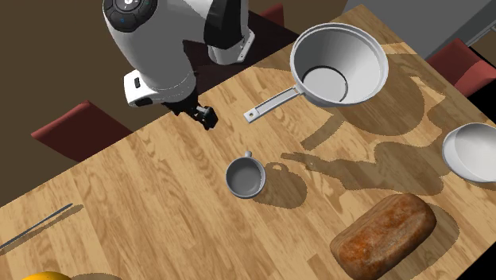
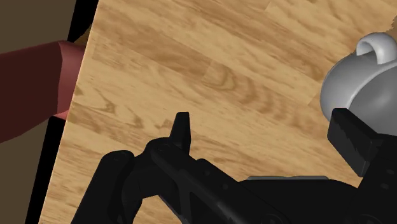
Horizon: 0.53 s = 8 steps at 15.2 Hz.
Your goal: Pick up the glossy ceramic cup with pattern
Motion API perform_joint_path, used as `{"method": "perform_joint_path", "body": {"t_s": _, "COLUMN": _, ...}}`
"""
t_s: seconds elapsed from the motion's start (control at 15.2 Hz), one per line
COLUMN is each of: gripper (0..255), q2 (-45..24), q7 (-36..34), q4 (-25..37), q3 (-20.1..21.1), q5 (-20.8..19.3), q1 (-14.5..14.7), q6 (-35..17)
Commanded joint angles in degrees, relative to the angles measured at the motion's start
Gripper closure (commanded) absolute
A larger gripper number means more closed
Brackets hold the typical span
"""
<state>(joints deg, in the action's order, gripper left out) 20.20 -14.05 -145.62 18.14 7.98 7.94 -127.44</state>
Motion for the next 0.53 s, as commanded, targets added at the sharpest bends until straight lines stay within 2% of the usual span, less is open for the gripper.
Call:
{"method": "perform_joint_path", "body": {"t_s": 0.0, "gripper": 0, "q2": -4.1, "q7": -2.7, "q4": 1.3, "q3": 2.2, "q5": -0.6, "q1": 0.4, "q6": -3.3}}
{"method": "perform_joint_path", "body": {"t_s": 0.26, "gripper": 0, "q2": -12.8, "q7": -8.3, "q4": 4.5, "q3": 5.6, "q5": -3.9, "q1": 0.5, "q6": -9.1}}
{"method": "perform_joint_path", "body": {"t_s": 0.46, "gripper": 0, "q2": -19.7, "q7": -13.5, "q4": 7.7, "q3": 7.4, "q5": -8.2, "q1": 0.9, "q6": -12.7}}
